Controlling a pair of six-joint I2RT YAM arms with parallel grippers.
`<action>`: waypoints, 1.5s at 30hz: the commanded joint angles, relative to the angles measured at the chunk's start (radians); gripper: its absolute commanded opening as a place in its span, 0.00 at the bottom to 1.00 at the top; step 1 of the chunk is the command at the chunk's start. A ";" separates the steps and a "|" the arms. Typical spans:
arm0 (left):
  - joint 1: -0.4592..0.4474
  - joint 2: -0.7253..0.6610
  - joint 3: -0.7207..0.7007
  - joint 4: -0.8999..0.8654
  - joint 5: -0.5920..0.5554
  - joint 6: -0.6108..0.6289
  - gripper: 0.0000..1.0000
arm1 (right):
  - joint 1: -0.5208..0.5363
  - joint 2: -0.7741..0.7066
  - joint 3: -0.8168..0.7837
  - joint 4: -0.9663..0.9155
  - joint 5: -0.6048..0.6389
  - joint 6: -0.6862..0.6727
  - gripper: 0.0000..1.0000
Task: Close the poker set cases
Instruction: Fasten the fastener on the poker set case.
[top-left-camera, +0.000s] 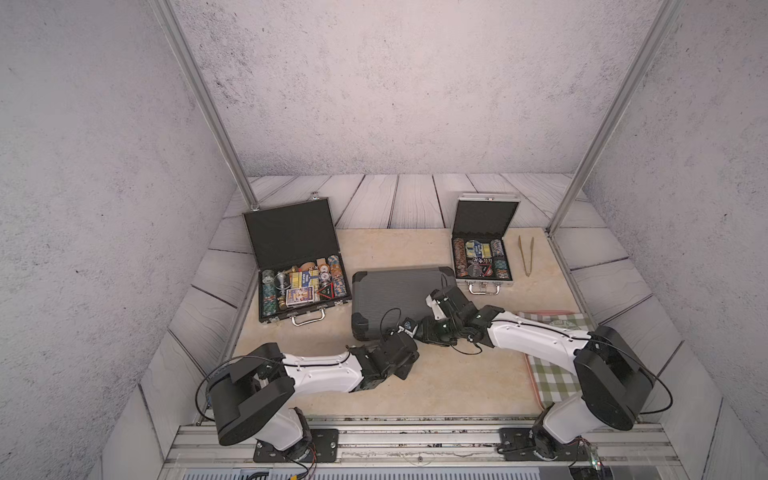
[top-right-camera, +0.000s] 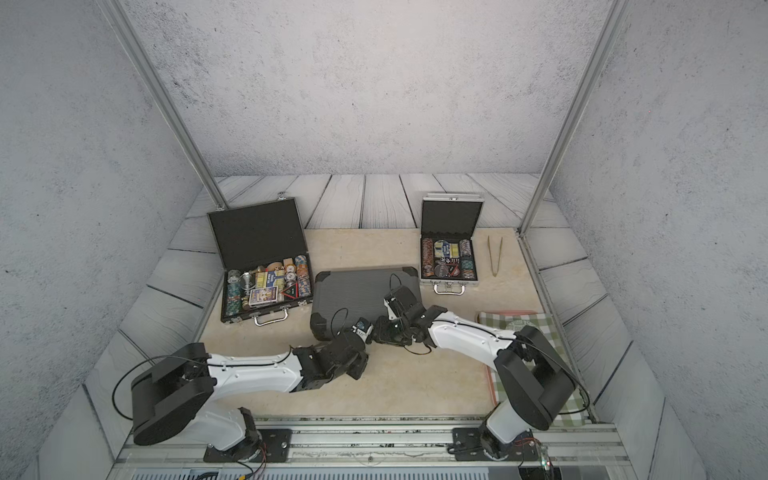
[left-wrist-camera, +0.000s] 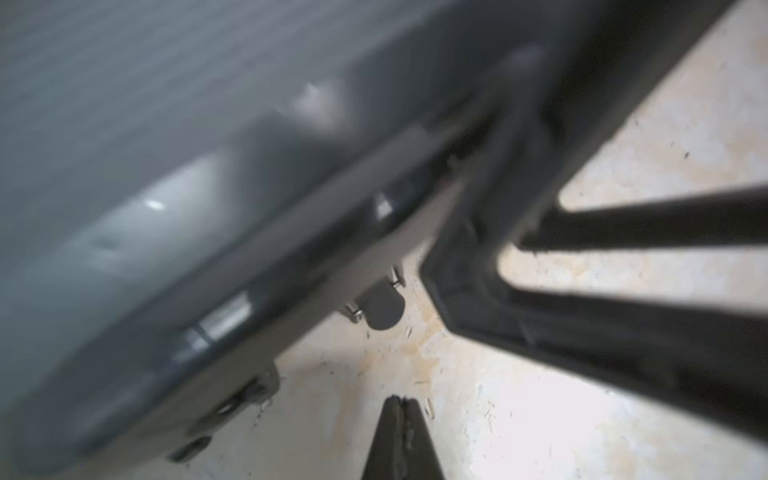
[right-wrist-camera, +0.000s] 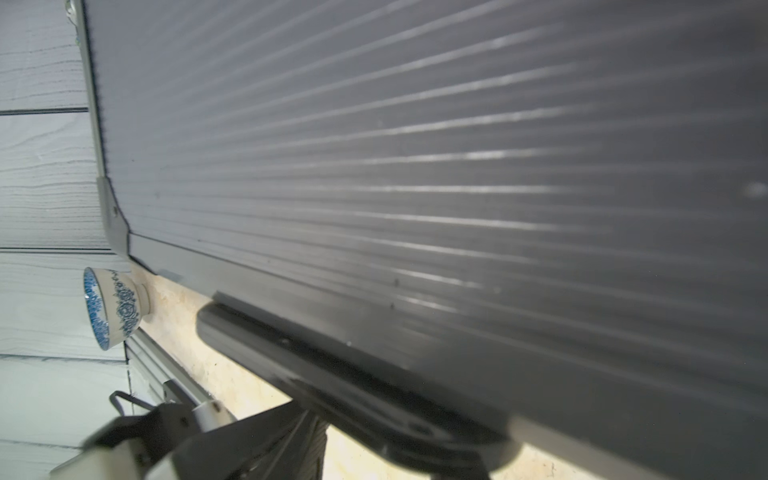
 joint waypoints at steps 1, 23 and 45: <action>-0.015 0.027 -0.049 0.191 -0.129 0.113 0.00 | -0.063 0.021 0.011 0.158 0.058 -0.031 0.42; -0.041 0.141 -0.120 0.442 -0.140 0.021 0.00 | -0.118 0.077 0.003 0.181 -0.019 -0.032 0.43; 0.141 0.112 -0.189 0.611 0.205 -0.057 0.00 | -0.121 0.102 0.015 0.145 0.014 -0.058 0.43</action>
